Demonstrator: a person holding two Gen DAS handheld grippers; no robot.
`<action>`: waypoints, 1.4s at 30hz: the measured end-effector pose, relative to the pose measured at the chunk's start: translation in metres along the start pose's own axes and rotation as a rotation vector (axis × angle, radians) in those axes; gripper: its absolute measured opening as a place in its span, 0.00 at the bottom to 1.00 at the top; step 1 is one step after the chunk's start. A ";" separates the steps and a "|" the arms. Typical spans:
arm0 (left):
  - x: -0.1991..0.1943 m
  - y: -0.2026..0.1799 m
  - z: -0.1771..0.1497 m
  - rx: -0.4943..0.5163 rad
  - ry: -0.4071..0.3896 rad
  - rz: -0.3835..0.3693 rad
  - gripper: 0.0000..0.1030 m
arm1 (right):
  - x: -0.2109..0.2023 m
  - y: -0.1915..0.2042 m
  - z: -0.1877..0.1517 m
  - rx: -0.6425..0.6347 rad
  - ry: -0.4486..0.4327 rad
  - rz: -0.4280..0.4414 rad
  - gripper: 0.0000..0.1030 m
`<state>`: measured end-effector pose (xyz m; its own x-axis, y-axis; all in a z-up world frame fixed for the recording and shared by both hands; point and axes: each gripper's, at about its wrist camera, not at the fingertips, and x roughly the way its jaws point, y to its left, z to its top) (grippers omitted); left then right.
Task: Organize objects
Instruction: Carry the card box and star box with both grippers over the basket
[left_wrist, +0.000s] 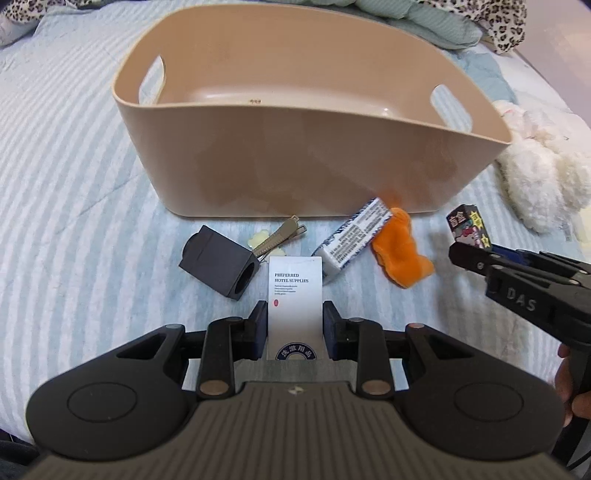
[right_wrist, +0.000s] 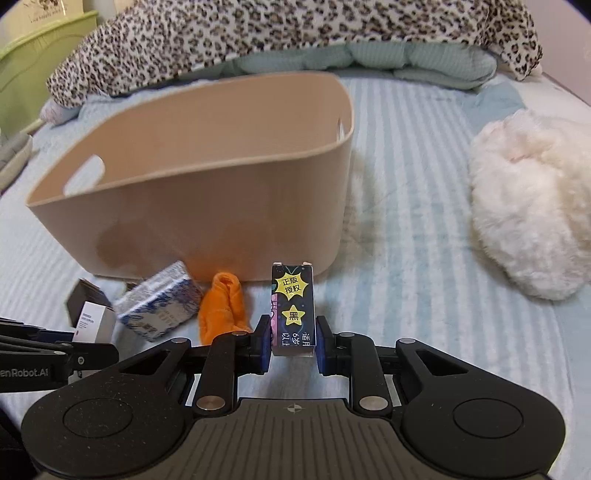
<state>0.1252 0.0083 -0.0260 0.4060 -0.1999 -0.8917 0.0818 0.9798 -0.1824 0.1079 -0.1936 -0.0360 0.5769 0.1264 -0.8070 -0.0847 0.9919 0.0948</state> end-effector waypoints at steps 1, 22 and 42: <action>-0.004 0.000 -0.001 0.001 -0.006 -0.002 0.31 | -0.007 0.000 0.000 -0.003 -0.014 -0.001 0.21; -0.106 -0.005 0.024 0.035 -0.347 0.021 0.31 | -0.106 0.011 0.018 0.002 -0.347 0.016 0.21; -0.031 -0.015 0.092 -0.029 -0.393 0.056 0.31 | -0.036 0.022 0.077 0.075 -0.328 0.030 0.21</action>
<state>0.1955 -0.0002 0.0426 0.7269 -0.1246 -0.6754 0.0258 0.9877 -0.1544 0.1477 -0.1748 0.0400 0.8068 0.1408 -0.5738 -0.0525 0.9844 0.1677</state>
